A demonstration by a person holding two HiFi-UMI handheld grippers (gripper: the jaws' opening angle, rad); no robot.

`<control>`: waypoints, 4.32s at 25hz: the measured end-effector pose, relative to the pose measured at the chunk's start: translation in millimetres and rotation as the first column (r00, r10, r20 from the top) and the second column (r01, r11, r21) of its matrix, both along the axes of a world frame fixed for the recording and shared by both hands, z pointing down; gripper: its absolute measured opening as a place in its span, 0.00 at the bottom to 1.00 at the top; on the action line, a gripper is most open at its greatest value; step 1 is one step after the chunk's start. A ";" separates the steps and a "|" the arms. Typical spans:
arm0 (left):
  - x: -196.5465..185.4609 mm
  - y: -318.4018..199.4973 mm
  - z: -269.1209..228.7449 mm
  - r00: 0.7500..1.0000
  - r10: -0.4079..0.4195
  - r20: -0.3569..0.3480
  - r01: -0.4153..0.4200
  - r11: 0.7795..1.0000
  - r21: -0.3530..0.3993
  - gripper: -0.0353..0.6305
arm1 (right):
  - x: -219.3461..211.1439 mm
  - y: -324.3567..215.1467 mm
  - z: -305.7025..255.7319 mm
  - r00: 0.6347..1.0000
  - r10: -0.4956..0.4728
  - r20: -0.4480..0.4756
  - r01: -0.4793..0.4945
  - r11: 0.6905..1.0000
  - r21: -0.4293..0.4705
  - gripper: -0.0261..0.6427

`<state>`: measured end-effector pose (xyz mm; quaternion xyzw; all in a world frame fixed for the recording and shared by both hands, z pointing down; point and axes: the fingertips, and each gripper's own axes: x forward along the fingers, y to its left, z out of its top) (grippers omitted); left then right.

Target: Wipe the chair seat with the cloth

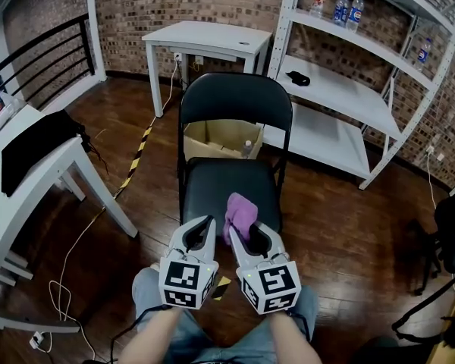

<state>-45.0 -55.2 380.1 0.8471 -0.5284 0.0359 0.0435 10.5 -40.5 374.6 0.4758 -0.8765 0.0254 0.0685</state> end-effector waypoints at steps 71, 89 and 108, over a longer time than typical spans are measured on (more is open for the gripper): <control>-128.9 -250.5 122.5 0.980 -0.200 0.013 0.197 0.944 -0.265 0.06 | -144.9 -421.0 285.8 0.393 -0.471 -0.790 0.334 0.874 -0.354 0.21; -123.1 -218.5 80.4 0.979 -0.201 0.005 0.200 0.971 -0.128 0.06 | -147.0 -247.8 285.8 0.401 -0.574 -0.714 0.435 0.805 -0.402 0.21; -87.5 -181.2 60.1 0.989 -0.146 -0.008 0.145 0.987 -0.076 0.06 | -135.2 -99.6 287.6 0.437 -0.620 -0.652 0.505 0.769 -0.392 0.21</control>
